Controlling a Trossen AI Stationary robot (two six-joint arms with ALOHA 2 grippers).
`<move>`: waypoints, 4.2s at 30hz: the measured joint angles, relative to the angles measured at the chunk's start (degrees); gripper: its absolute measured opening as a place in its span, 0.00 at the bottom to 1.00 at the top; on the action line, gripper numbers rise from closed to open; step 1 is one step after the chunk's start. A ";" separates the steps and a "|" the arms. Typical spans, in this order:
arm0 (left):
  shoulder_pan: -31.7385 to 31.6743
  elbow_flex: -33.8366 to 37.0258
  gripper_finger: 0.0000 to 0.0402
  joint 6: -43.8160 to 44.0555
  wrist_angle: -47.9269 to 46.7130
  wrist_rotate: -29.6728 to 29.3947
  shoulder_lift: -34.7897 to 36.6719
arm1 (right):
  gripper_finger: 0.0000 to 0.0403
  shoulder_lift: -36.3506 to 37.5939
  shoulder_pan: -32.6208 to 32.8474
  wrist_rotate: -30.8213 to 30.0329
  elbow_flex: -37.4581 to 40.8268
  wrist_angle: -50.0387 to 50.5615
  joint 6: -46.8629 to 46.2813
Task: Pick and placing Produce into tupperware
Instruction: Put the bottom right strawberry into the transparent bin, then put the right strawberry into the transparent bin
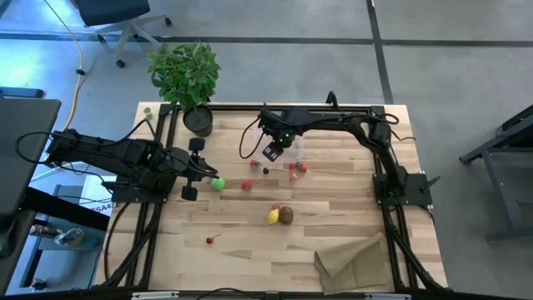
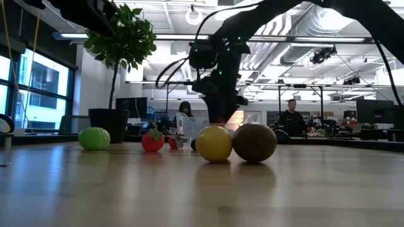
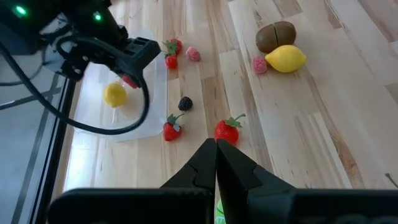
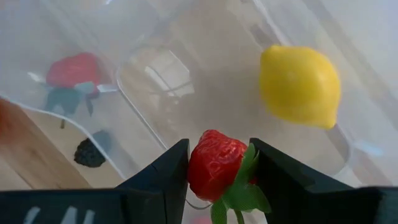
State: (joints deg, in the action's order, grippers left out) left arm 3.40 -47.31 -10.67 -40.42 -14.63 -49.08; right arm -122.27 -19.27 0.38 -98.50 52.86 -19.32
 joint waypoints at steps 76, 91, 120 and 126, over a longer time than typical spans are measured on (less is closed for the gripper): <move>0.00 0.00 0.01 -0.01 -0.01 0.00 0.00 | 0.46 43.53 18.31 -17.60 22.09 -12.87 3.34; -0.02 0.00 0.01 0.00 0.00 0.00 0.02 | 0.46 59.27 21.66 -21.59 65.45 -41.37 -10.40; -0.01 0.02 0.01 0.01 0.01 0.00 0.01 | 0.58 32.71 20.06 -23.47 79.12 -82.20 7.79; -0.02 0.00 0.01 0.02 -0.01 0.00 0.00 | 0.58 28.87 17.28 -23.36 79.12 -88.03 5.61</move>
State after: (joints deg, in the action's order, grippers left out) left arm 3.38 -47.31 -10.66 -40.42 -14.63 -49.08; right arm -93.40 -1.98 -22.98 -19.38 -35.16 -13.71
